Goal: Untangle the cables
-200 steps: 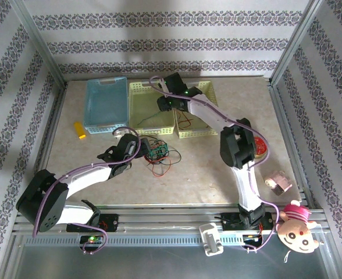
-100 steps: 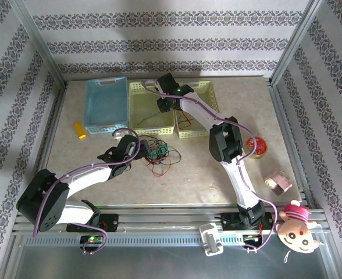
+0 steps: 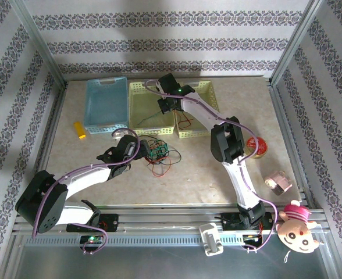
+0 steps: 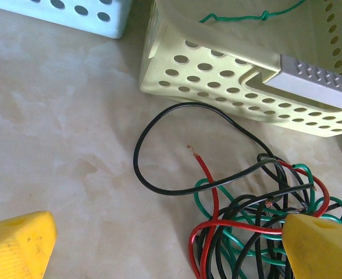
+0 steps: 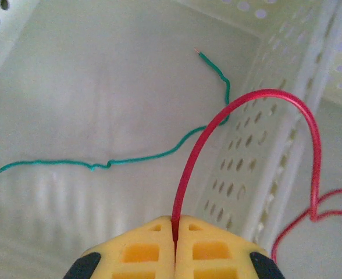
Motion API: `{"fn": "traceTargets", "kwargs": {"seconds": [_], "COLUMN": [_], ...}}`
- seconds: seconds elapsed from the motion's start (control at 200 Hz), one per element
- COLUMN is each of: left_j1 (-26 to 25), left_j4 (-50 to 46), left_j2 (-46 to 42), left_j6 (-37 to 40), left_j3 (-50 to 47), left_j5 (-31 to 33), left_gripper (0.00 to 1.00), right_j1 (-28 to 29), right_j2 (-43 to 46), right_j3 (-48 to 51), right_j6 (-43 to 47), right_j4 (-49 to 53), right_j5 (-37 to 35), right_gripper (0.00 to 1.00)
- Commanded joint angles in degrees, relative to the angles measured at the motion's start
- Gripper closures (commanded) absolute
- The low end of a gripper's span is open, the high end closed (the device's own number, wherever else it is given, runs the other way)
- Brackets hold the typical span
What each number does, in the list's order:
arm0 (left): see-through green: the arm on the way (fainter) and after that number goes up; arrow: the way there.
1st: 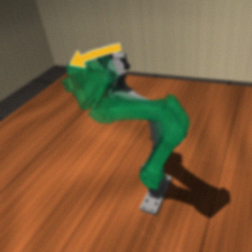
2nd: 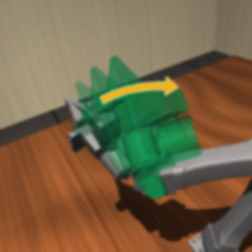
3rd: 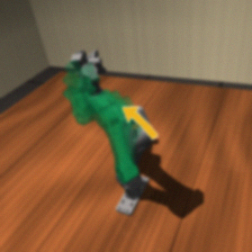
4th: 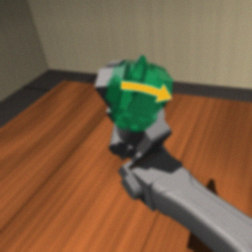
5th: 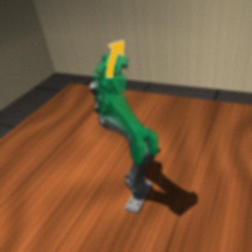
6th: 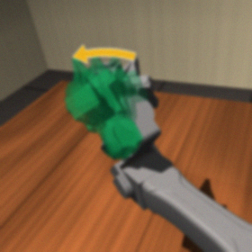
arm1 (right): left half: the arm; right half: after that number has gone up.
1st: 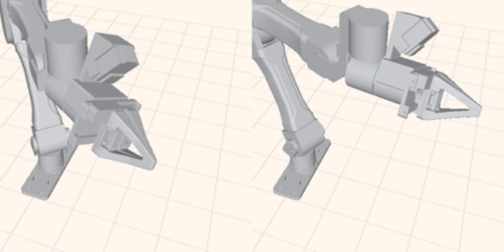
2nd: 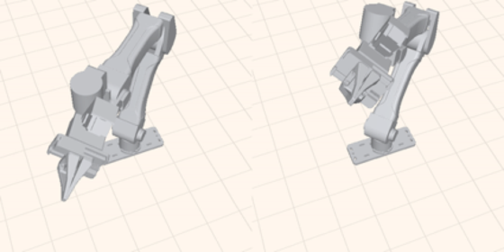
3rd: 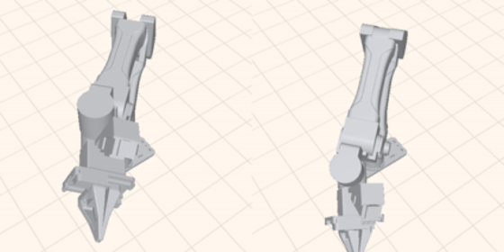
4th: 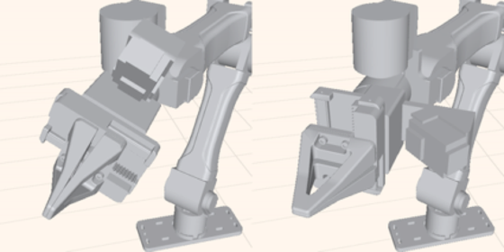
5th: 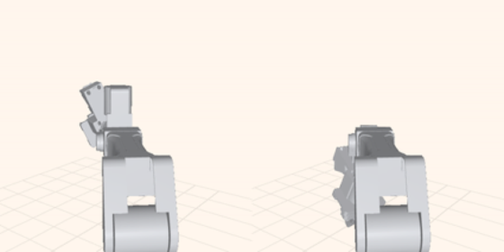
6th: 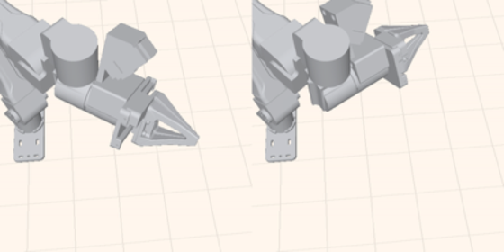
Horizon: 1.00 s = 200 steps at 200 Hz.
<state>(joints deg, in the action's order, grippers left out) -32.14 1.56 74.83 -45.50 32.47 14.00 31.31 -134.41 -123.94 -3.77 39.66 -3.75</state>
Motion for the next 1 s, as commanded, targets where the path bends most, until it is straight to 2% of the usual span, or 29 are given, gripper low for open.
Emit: {"fn": "traceTargets", "kwargs": {"seconds": [0.0,0.105,0.225,0.505,0.53,0.56,0.57,0.59,0.64,0.76,0.85,0.994], "left_j1": [0.32,0.32,0.28,0.23,0.21,0.23,0.23,0.22,0.23,0.24,0.21,0.19], "left_j4": [-2.01,-1.14,0.21,1.32,1.21,1.03,1.00,0.84,0.76,0.35,0.61,1.17], "left_j2": [-0.82,-0.41,0.69,3.34,3.31,3.37,3.43,3.35,3.31,3.13,2.86,3.07], "left_j6": [0.62,0.92,0.50,1.88,1.98,2.12,2.15,2.29,2.35,2.39,2.49,2.91], "left_j3": [0.46,0.49,0.55,3.12,3.40,3.63,3.71,3.87,4.13,4.49,4.34,4.25], "left_j5": [0.09,-0.53,-1.60,-4.86,-4.81,-4.63,-4.60,-4.55,-4.26,-3.42,-2.67,-2.41], "left_gripper": [0.01,0.01,0.01,0.01,0.01,0.01,0.01,0.01,0.01,0.01,0.01,0.01], "right_j1": [-1.77,-3.84,-6.33,-8.99,-8.99,-8.90,-8.90,-8.90,-8.82,-8.81,-8.17,-3.49], "right_j2": [10.31,14.81,16.05,10.50,10.32,10.35,10.37,10.61,12.05,19.78,25.47,35.21], "right_j3": [6.10,14.10,19.71,20.61,20.54,20.49,20.58,20.76,22.05,29.36,33.79,43.17], "right_j6": [-1.82,-2.38,-3.12,-4.76,-4.88,-5.44,-5.54,-6.02,-7.03,-9.52,-9.82,-5.80], "right_j4": [-4.77,-7.75,-8.73,-8.50,-8.54,-8.67,-8.74,-8.88,-10.24,-16.97,-18.40,-18.43], "right_j5": [0.76,0.83,0.59,5.50,6.68,7.44,7.53,7.88,8.65,6.86,5.45,2.26], "right_gripper": [1.00,1.00,1.00,1.00,0.95,0.81,0.79,0.70,0.63,0.58,0.56,0.56]}}
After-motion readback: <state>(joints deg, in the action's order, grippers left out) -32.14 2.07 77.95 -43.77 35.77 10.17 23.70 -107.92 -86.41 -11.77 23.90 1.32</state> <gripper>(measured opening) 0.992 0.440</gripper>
